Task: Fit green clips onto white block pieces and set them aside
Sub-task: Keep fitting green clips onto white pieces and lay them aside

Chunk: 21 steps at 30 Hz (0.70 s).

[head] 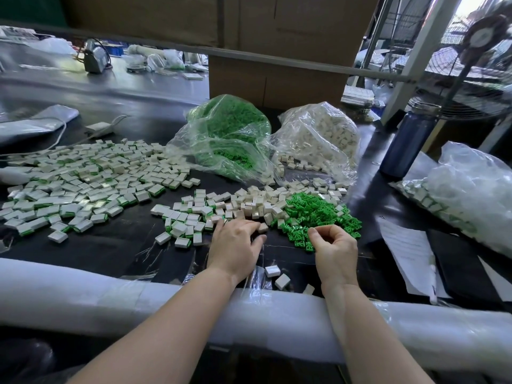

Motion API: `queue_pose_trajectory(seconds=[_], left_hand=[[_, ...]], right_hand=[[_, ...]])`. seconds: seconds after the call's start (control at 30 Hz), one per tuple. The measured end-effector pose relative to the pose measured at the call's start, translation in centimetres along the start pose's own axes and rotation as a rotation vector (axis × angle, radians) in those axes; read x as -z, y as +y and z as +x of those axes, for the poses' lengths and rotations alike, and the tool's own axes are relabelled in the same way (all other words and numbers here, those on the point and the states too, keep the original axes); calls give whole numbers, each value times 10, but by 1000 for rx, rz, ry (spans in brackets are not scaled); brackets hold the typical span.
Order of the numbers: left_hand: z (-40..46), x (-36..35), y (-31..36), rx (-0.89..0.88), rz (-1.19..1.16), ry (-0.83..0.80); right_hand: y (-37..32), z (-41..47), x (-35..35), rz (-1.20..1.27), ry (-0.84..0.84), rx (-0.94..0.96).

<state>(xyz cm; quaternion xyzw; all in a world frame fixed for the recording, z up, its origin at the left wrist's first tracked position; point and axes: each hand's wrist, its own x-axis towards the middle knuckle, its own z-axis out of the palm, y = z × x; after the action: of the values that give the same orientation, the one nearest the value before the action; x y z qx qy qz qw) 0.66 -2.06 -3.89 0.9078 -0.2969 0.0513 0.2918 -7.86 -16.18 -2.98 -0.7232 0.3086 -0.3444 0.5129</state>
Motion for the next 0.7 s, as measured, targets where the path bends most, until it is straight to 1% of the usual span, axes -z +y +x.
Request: queue_pose_trajectory(seconds=[0.07, 0.13, 0.2, 0.3, 0.37, 0.43, 0.53, 0.6, 0.63, 0.7], left_hand=[[-2, 2, 2, -34, -70, 98], [-2, 3, 2, -27, -61, 123], [-1, 2, 1, -30, 6, 31], [0, -2, 2, -99, 117, -204], [1, -4, 3, -134, 120, -278], [1, -4, 3, -148, 87, -246], [-1, -3, 3, -140, 36, -88], [-1, -4, 4, -145, 33, -20], [-1, -4, 4, -154, 33, -15], [-1, -6, 4, -175, 41, -62]], right_hand=[[0, 1, 0, -14, 6, -5], [2, 1, 0, -51, 17, -10], [3, 2, 1, -109, 34, -9], [4, 2, 1, -211, 44, -6], [4, 3, 0, -279, 33, -16], [4, 3, 0, -337, 11, -26], [2, 2, 0, -424, -24, -11], [1, 0, 0, -480, -38, 4], [1, 0, -1, -511, -42, 9], [-2, -1, -2, -594, -44, 10]])
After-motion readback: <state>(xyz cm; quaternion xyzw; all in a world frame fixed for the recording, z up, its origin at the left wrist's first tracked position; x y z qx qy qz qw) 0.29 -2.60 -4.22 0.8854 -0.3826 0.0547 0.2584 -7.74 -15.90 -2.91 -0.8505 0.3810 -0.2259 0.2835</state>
